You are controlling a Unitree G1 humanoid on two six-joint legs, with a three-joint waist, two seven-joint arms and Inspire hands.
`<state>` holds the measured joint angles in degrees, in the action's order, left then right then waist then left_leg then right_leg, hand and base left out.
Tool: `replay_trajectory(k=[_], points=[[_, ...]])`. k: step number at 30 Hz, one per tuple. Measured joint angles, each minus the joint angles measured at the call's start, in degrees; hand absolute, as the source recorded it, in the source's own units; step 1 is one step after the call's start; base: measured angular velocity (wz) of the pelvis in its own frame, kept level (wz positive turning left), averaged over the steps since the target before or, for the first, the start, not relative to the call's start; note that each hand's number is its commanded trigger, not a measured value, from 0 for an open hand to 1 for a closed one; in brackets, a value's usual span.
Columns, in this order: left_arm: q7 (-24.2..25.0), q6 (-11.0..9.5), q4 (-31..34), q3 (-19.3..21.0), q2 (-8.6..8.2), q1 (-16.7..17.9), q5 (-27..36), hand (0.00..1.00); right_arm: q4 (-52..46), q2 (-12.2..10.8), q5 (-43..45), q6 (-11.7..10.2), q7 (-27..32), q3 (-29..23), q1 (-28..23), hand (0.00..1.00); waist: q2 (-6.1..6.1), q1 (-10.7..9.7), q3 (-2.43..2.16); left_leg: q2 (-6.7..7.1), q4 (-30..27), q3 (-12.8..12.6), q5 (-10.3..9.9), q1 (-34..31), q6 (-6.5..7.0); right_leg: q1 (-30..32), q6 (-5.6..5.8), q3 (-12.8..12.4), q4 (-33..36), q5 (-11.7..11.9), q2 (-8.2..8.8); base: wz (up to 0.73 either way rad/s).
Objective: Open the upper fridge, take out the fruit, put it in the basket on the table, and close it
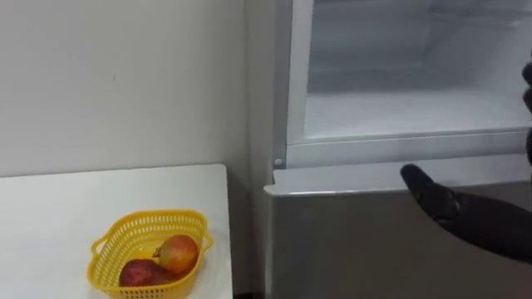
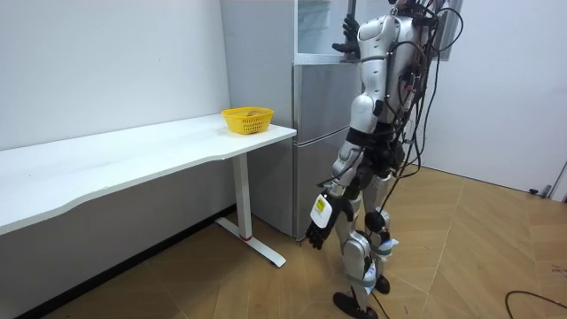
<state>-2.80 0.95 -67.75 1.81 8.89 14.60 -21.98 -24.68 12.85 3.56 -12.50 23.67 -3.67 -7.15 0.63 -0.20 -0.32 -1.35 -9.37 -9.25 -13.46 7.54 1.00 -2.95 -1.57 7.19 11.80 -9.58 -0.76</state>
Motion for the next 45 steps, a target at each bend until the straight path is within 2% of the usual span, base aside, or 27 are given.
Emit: replay_trajectory(k=[3, 7, 9, 11, 14, 16, 21, 23, 28, 30, 32, 34, 38, 42, 45], points=[[-0.74, -0.01, 0.08, 0.03, -0.43, -0.12, -0.02, 0.00, 2.79, -2.04, -1.18, 0.25, 1.46, -0.13, -3.17, 0.00, 0.27, -1.19, -0.12, 0.00, 0.08, -0.16, 0.00, -0.07, -0.01, 0.18, -0.01, -0.42, -0.07, 0.00, -0.09, -0.04], [-1.73, 0.04, 0.10, 0.15, -0.48, 0.02, -0.01, 0.00, 6.87, -2.13, -6.33, 0.74, 1.70, -1.47, -8.44, 0.00, 0.46, -2.55, -0.06, -0.02, 0.27, -0.41, -0.04, -0.08, -0.06, 0.41, 0.05, -1.32, -0.16, -0.07, -0.34, -0.05], [-1.62, 0.01, 0.11, 0.14, -0.63, 0.06, 0.03, 0.00, 10.13, -2.13, -9.60, 1.94, 2.08, -2.97, -9.08, 0.00, 0.27, -2.74, 0.05, -0.04, 0.29, -1.39, -0.03, -0.24, -0.06, 1.01, 0.05, -2.32, -0.04, -0.07, -0.44, -0.21], [-1.63, 0.00, 0.27, 0.06, -0.61, 0.06, 0.03, 0.00, 11.36, -2.13, -11.67, 2.15, 3.22, -4.02, -9.67, 0.00, 0.14, -3.03, 0.02, 0.01, 0.23, -1.52, -0.03, -0.21, -0.06, 1.00, 0.09, -2.51, -0.06, -0.09, -0.41, -0.08], [-1.67, -0.10, 1.56, 0.15, -0.53, 0.67, 2.00, 0.00, 13.11, -2.13, -17.65, 2.09, 4.48, -6.44, -9.70, 0.00, -0.48, -4.33, -0.05, 0.10, 0.11, -1.52, -0.03, -0.25, -0.06, 0.92, 0.24, -2.57, -0.22, -0.21, -0.32, -0.01], [-1.67, -0.01, 2.07, 0.21, -0.38, 0.95, 2.29, 0.00, 15.59, -2.14, -21.05, 2.06, 5.74, -8.06, -9.78, 0.00, -0.76, -4.45, -0.21, 0.09, 0.06, -1.52, -0.03, -0.20, -0.06, 0.81, 0.24, -2.50, -0.27, -0.21, -0.31, 0.00], [-1.67, 0.34, 4.15, 0.12, -0.42, 2.48, 2.35, 0.00, 21.02, -2.65, -26.76, 2.22, 9.23, -10.82, -9.92, 0.00, -1.21, -4.94, -0.01, 0.10, 0.06, -1.58, -0.03, -0.36, -0.06, 1.00, 0.26, -2.39, -0.32, -0.28, -0.30, 0.00], [-1.67, 0.58, 4.36, 0.14, -0.42, 2.52, 2.36, 0.00, 22.33, -2.68, -31.59, 2.31, 11.32, -11.78, -9.86, 0.00, -1.27, -4.92, 0.09, 0.11, 0.05, -1.60, -0.03, -0.38, -0.06, 0.98, 0.27, -2.24, -0.33, -0.30, -0.28, 0.00], [-1.66, 1.57, 4.88, 0.59, -0.39, 3.12, 2.41, 0.00, 22.59, -2.68, -41.76, 2.60, 15.12, -14.15, -9.84, 0.00, -0.93, -5.16, 0.01, 0.11, -0.09, -1.40, -0.03, -0.39, -0.06, 0.91, 0.25, -2.27, -0.30, -0.31, -0.28, 0.03], [-1.61, 1.50, 5.96, 2.02, -0.43, 4.03, 2.40, 0.00, 22.60, -2.68, -44.30, 2.60, 16.59, -16.13, -9.78, 0.00, -1.01, -5.30, 0.02, 0.11, -0.07, -1.35, -0.03, -0.43, -0.06, 0.93, 0.25, -2.19, -0.22, -0.44, -0.26, 0.05], [-1.62, 1.63, 5.89, 3.44, -0.36, 4.40, 3.29, 0.00, 22.59, -2.50, -50.43, 2.59, 17.80, -18.99, -9.55, 0.00, -1.51, -5.77, 0.02, 0.14, -0.03, -1.12, -0.02, -0.18, -0.06, 1.00, 0.25, -2.07, -0.17, -0.86, -0.19, 0.07], [-1.63, 1.67, 6.07, 3.81, -0.32, 4.76, 3.80, 0.00, 22.58, -2.42, -55.22, 2.58, 18.75, -20.74, -9.54, 0.00, -1.94, -5.95, -0.17, 0.13, -0.03, -1.02, -0.02, -0.08, -0.07, 0.92, 0.27, -1.98, -0.22, -1.04, -0.18, 0.03], [-1.63, 1.61, 7.41, 4.63, -0.36, 5.11, 3.75, 0.00, 22.59, -2.34, -63.06, 2.55, 19.91, -25.01, -9.53, 0.00, -2.50, -6.06, -0.12, 0.16, -0.02, -0.86, -0.02, -0.14, -0.06, 0.98, 0.26, -2.01, -0.24, -1.04, -0.24, 0.00], [-1.63, 1.50, 8.59, 6.31, -0.27, 5.15, 3.75, 0.00, 22.58, -2.05, -65.96, 1.45, 20.76, -27.85, -9.42, 0.00, -2.65, -6.17, -0.11, 0.19, -0.02, -0.86, -0.02, -0.13, -0.07, 0.97, 0.26, -2.12, -0.24, -1.04, -0.25, 0.00], [-1.62, 1.45, 9.55, 7.24, -0.12, 5.37, 3.81, 0.00, 22.58, -1.72, -66.58, 1.39, 21.53, -30.28, -8.68, 0.00, -2.70, -7.16, -0.09, 0.21, -0.02, -0.86, -0.02, -0.42, -0.07, 1.09, 0.27, -2.14, -0.18, -1.14, -0.21, 0.00]])
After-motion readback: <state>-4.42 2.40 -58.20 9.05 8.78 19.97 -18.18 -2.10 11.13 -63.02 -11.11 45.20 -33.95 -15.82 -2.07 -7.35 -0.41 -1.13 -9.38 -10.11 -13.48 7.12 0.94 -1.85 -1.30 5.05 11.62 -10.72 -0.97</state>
